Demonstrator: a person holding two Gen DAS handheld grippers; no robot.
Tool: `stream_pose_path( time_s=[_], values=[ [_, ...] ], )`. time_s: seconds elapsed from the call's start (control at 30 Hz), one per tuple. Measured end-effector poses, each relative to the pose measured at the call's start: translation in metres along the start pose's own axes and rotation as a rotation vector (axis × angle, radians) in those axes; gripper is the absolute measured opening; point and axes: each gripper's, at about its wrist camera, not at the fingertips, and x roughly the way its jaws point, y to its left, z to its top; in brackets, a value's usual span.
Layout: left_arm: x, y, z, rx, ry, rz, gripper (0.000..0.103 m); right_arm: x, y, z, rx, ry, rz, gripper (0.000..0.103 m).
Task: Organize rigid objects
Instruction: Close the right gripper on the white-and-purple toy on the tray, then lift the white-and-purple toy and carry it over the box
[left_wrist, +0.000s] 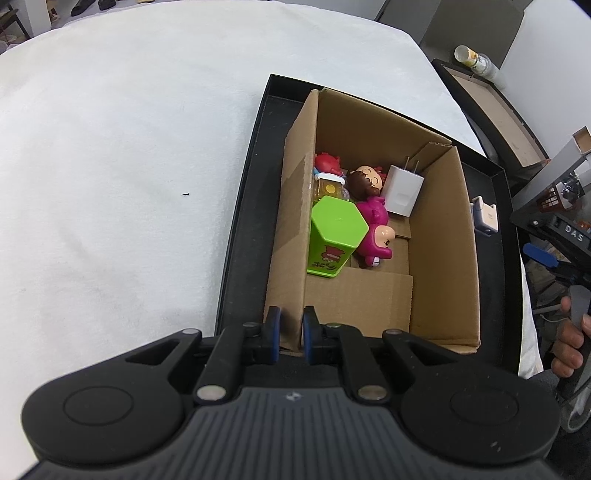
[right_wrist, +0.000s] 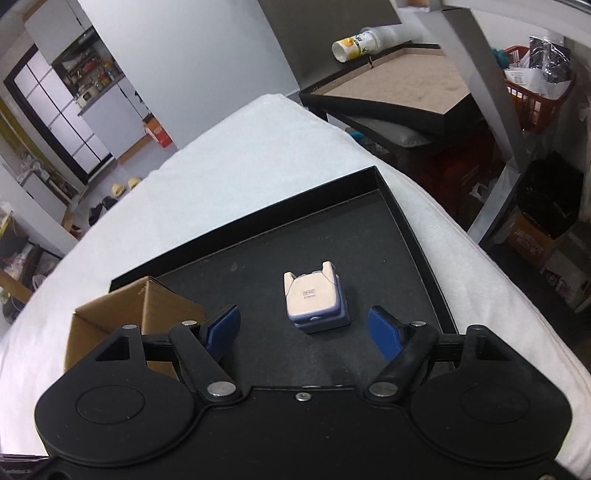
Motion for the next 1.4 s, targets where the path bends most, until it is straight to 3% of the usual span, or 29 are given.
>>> stream_pose_path(
  time_s=[0.63, 0.67, 0.7, 0.73, 0.93, 1.4],
  values=[
    [0.003, 0.000, 0.002, -0.003, 0.009, 0.007, 0.011, 0.050, 0.025, 0.005, -0.159, 0.043, -0.131, 0.075],
    [0.003, 0.000, 0.002, -0.003, 0.008, 0.007, 0.011, 0.053, 0.026, 0.006, -0.171, 0.045, -0.139, 0.071],
    [0.003, 0.000, 0.002, -0.004, 0.008, 0.005, 0.012, 0.054, 0.027, 0.005, -0.185, 0.048, -0.140, 0.044],
    [0.003, 0.000, 0.002, -0.004, 0.007, 0.003, 0.012, 0.056, 0.029, 0.004, -0.208, 0.059, -0.148, 0.043],
    [0.003, 0.000, 0.001, -0.003, 0.006, 0.001, 0.012, 0.040, 0.037, -0.001, -0.244, 0.050, -0.126, 0.042],
    [0.000, 0.001, 0.000, 0.009, 0.000, -0.014, 0.012, -0.010, 0.043, 0.002, -0.198, -0.001, -0.047, 0.043]
  ],
)
